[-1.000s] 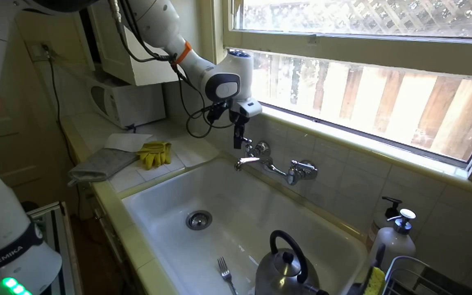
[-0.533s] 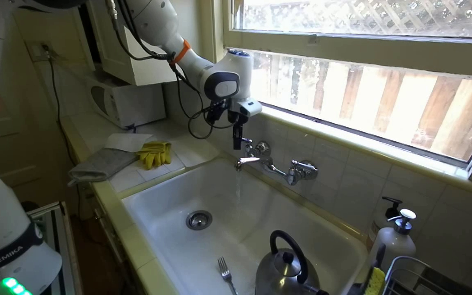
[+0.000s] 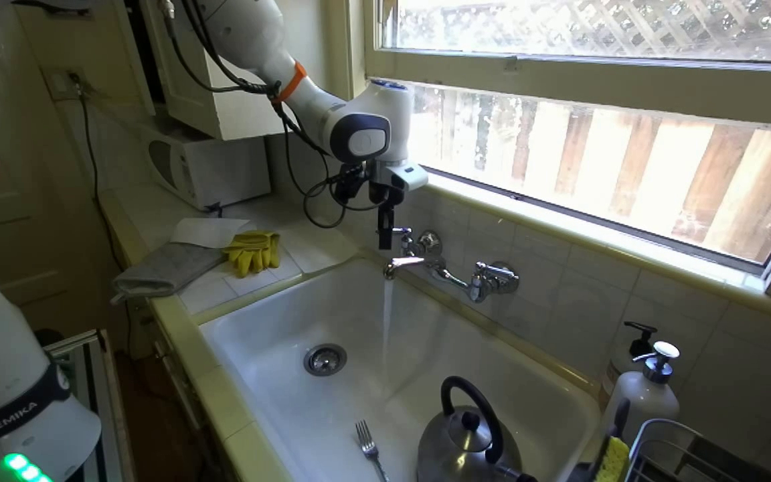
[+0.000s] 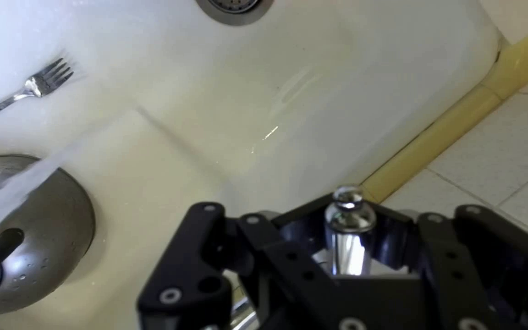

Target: Turn on the water to the faucet by turning both handles

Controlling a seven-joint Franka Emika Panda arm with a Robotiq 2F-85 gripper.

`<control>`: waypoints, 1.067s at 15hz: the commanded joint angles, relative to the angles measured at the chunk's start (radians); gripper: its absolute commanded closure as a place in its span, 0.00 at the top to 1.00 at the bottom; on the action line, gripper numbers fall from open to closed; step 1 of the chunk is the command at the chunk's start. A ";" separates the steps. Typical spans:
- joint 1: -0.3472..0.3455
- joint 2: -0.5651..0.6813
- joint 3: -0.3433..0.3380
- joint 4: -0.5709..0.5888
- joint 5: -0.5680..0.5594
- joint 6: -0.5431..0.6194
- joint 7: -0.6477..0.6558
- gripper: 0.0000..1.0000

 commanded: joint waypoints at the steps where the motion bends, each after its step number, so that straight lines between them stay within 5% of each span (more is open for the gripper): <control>1: -0.005 -0.055 -0.027 -0.040 -0.033 -0.034 -0.021 0.00; 6: 0.000 -0.054 -0.027 -0.040 -0.042 -0.027 -0.020 0.00; 7: 0.001 -0.055 -0.029 -0.040 -0.045 -0.029 -0.015 0.25; 9: 0.001 -0.060 -0.029 -0.039 -0.054 -0.038 -0.018 0.31; 16: 0.000 -0.086 -0.042 -0.047 -0.084 -0.054 -0.009 0.84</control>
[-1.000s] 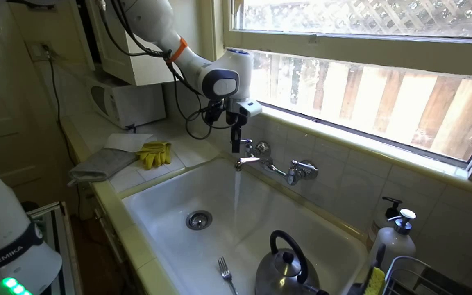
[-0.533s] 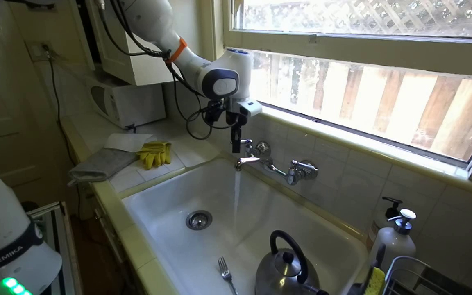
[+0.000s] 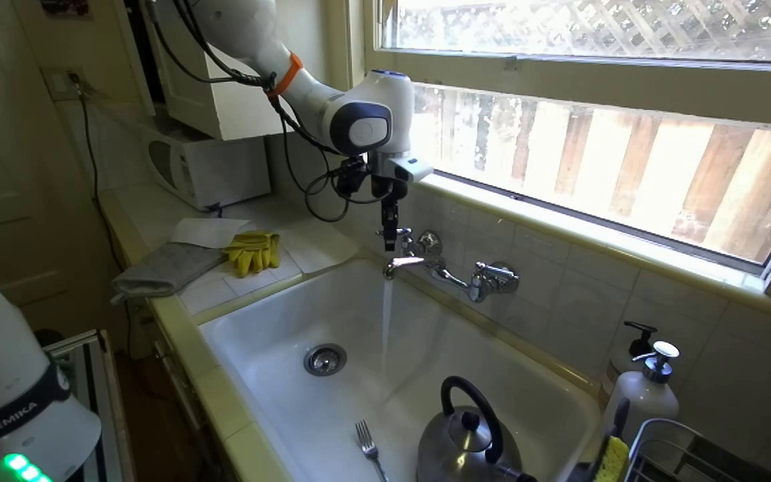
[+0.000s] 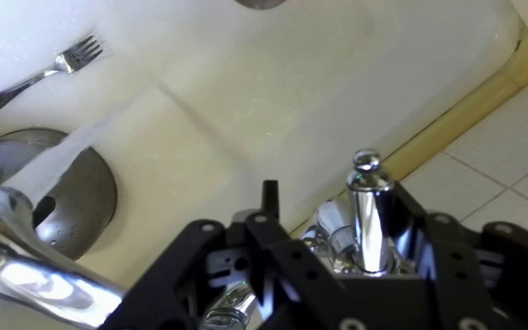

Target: Turn on the water to the faucet by turning both handles

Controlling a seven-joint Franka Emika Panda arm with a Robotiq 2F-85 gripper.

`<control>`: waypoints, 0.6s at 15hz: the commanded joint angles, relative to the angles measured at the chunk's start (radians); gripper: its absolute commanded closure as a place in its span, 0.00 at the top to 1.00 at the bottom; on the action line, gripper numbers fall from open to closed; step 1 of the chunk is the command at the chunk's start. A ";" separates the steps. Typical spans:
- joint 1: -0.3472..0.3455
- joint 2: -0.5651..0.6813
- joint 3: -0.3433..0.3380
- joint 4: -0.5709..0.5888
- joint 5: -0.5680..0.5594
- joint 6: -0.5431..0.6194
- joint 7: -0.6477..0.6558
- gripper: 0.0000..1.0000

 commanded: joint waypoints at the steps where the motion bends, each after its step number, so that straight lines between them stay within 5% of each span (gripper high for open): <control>1: 0.001 -0.041 -0.019 -0.025 -0.036 -0.042 0.002 0.91; 3: -0.004 -0.053 -0.018 -0.029 -0.033 -0.050 -0.005 1.00; 9: -0.034 -0.115 -0.017 -0.039 -0.012 -0.084 -0.042 1.00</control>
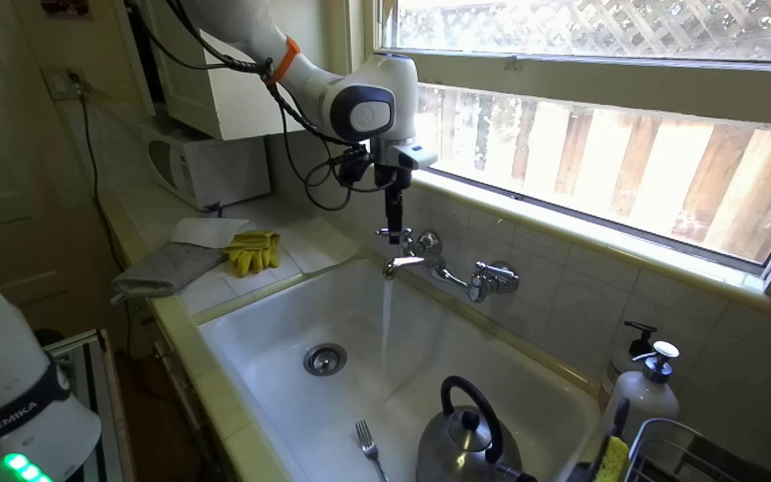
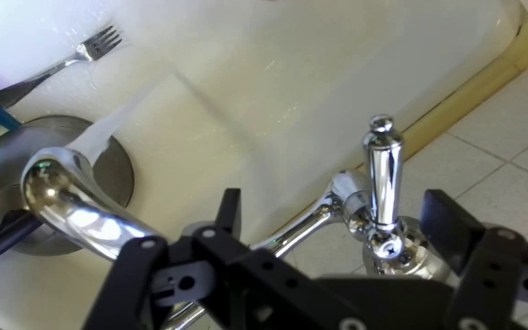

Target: Turn on the water to the faucet by turning both handles

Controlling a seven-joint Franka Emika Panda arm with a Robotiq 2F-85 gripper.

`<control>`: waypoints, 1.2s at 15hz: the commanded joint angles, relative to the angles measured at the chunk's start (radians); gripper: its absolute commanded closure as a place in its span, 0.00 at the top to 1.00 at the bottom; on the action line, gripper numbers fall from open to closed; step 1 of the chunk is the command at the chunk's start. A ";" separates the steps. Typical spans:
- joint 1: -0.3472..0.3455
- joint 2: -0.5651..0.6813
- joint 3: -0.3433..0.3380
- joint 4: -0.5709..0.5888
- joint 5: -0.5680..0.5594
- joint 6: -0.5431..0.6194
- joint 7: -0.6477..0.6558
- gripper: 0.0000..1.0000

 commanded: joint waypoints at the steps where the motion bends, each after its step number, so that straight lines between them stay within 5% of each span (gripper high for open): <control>1: -0.039 -0.074 -0.001 -0.029 0.019 -0.086 -0.080 1.00; 3: -0.071 -0.099 -0.002 -0.022 0.028 -0.159 -0.174 1.00; 4: -0.045 -0.053 0.002 0.001 0.006 -0.091 -0.090 1.00; 14: -0.049 -0.056 0.005 0.004 0.006 -0.101 -0.098 1.00; 18: -0.070 -0.098 0.003 -0.019 -0.075 -0.085 -0.314 1.00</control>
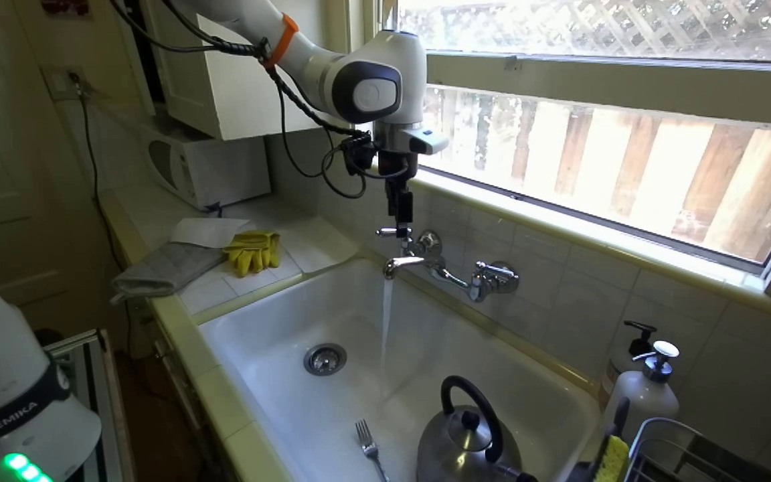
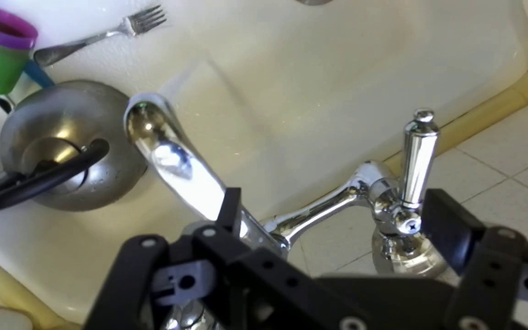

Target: Turn on the water to the faucet by turning both handles

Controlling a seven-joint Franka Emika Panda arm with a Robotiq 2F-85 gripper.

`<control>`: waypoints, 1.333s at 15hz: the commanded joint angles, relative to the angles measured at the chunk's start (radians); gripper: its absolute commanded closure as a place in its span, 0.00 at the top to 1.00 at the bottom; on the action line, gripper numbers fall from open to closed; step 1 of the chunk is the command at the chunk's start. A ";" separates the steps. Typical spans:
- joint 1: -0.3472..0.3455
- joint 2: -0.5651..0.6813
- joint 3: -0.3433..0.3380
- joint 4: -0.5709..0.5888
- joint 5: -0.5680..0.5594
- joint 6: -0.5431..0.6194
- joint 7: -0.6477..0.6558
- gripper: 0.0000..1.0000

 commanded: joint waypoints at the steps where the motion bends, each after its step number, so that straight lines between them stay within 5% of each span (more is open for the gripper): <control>1: -0.030 -0.044 -0.007 -0.029 -0.073 0.007 -0.179 1.00; 6: -0.098 -0.053 -0.019 -0.034 -0.112 0.030 -0.494 1.00; 14: -0.234 0.008 -0.007 -0.002 -0.021 0.080 -1.114 1.00; 15: -0.207 -0.014 -0.021 -0.003 -0.059 0.054 -0.987 1.00; 20: -0.222 0.004 -0.018 -0.001 -0.041 0.063 -1.083 1.00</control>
